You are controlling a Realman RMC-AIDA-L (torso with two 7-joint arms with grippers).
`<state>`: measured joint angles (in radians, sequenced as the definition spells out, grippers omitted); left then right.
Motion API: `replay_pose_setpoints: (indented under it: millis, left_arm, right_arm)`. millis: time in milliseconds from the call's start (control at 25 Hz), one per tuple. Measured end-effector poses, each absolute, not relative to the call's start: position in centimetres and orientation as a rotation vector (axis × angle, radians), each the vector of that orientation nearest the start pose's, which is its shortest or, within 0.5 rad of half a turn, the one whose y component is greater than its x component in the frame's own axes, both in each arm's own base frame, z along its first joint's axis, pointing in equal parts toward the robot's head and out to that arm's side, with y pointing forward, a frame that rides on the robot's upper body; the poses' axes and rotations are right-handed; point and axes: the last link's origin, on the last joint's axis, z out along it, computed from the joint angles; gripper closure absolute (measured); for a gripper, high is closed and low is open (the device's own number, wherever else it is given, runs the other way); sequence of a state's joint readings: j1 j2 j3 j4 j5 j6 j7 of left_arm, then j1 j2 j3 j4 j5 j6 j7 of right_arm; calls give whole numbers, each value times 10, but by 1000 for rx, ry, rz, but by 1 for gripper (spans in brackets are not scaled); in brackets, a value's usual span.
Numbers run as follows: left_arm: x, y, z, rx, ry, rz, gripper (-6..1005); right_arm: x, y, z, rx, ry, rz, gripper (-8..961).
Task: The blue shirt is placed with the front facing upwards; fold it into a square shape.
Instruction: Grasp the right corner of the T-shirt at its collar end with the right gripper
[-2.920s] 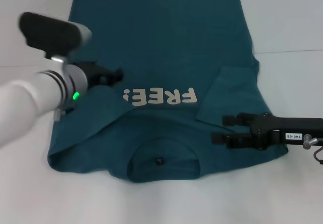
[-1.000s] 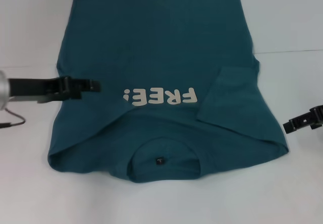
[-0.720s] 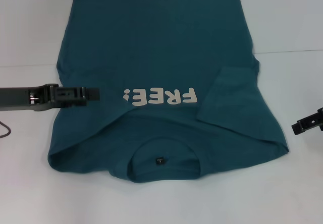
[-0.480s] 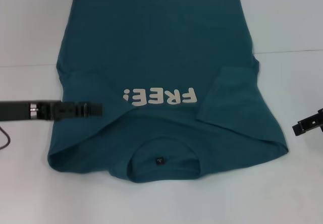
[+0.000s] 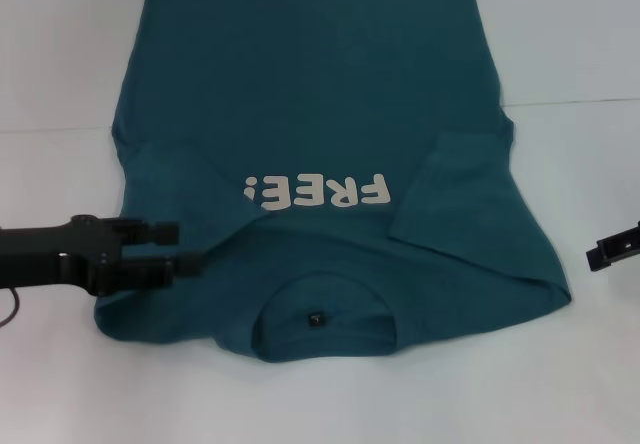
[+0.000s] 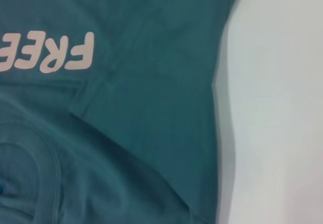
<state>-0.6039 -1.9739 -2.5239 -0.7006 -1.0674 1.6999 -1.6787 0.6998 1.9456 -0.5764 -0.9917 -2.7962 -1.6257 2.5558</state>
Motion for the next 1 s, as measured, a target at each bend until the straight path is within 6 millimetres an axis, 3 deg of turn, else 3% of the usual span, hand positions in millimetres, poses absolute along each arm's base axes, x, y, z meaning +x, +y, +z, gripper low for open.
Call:
replay_pose_setpoints:
  millis: [400, 1000]
  left_arm:
    - [-243, 352, 42, -2784, -823, -687, 271]
    - [-248, 357, 37, -2726, -866, -667, 273]
  right_arm:
    - [304, 380, 96, -2040, 1737, -99, 12]
    - [308, 385, 76, -2042, 1786, -13, 12]
